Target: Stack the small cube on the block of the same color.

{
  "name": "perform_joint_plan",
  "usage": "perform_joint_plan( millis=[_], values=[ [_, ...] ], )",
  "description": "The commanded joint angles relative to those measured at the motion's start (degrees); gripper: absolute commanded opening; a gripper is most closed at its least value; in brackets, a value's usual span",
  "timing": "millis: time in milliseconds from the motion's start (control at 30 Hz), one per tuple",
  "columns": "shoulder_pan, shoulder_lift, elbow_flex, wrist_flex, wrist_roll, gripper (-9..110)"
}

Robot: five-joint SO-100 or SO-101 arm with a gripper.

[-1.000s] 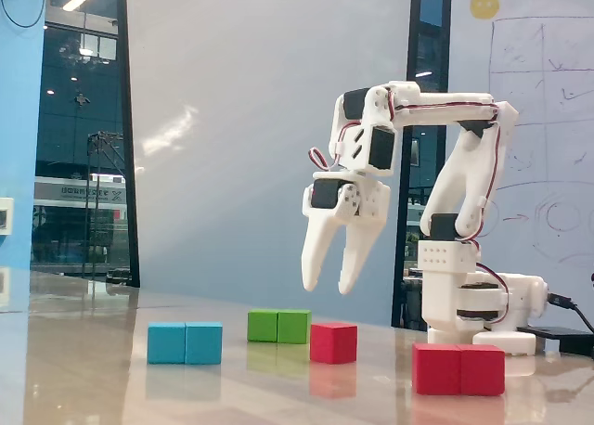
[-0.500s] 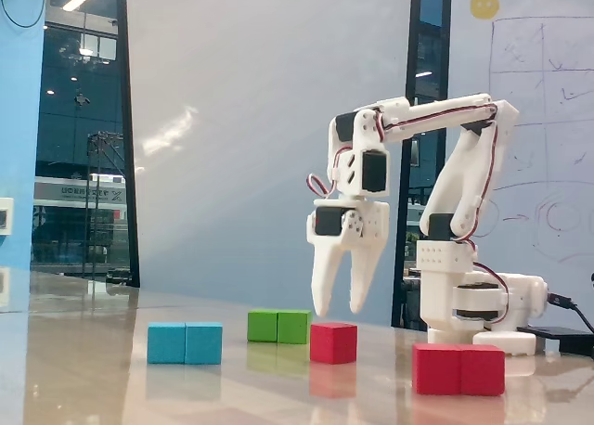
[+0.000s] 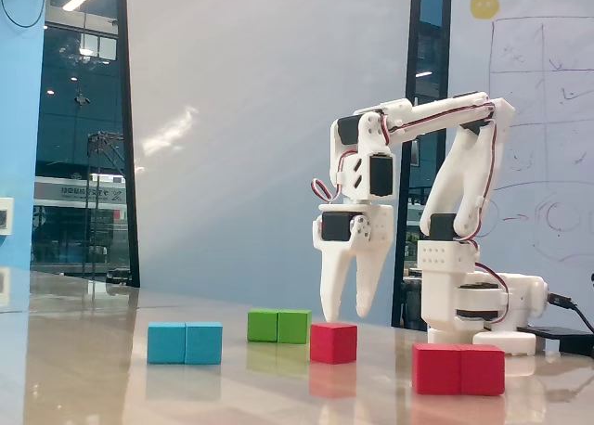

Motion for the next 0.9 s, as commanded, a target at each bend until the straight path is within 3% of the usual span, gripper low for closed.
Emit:
perform_joint_plan(
  millis=[0,867],
  values=[
    [0.18,0.53,-5.45,-0.79,-0.18,21],
    [4.57,0.53,-6.59,-0.7,0.26,22]
  ],
)
